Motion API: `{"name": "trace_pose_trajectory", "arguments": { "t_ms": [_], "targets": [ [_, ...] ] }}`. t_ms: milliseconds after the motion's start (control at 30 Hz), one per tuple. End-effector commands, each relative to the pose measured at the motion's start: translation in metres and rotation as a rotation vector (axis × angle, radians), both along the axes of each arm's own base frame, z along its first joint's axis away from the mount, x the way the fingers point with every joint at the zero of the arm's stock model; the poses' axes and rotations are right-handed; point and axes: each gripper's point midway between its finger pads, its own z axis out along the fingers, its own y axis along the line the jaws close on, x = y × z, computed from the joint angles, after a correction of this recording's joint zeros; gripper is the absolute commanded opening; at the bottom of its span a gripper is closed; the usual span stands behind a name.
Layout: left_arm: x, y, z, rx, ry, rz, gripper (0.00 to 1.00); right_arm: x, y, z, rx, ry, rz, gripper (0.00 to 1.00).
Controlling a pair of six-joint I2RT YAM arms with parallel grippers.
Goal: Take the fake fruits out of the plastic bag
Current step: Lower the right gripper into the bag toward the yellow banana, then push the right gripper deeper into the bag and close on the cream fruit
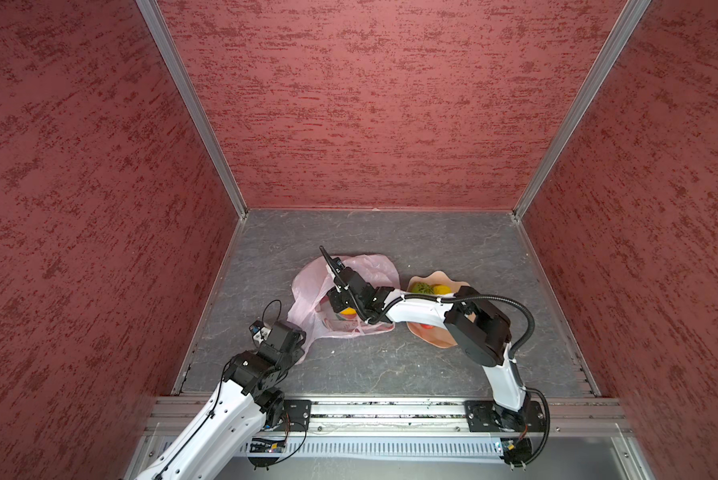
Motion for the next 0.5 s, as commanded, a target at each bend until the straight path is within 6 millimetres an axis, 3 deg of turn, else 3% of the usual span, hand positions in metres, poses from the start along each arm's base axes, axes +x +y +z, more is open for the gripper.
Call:
{"name": "trace_pose_trajectory", "arguments": {
  "t_ms": [0,200,467],
  "targets": [
    [0.012,-0.007,0.009,-0.016,-0.052,-0.021,0.15,0.021,0.007,0.018,0.058,-0.059,-0.047,0.38],
    [0.022,-0.007,0.022,-0.007,-0.101,-0.029,0.15,0.033,0.009,0.015,0.053,-0.066,-0.052,0.43],
    [0.027,-0.01,0.023,-0.009,-0.11,-0.045,0.15,0.046,0.007,0.011,0.058,-0.068,-0.07,0.53]
  ]
}}
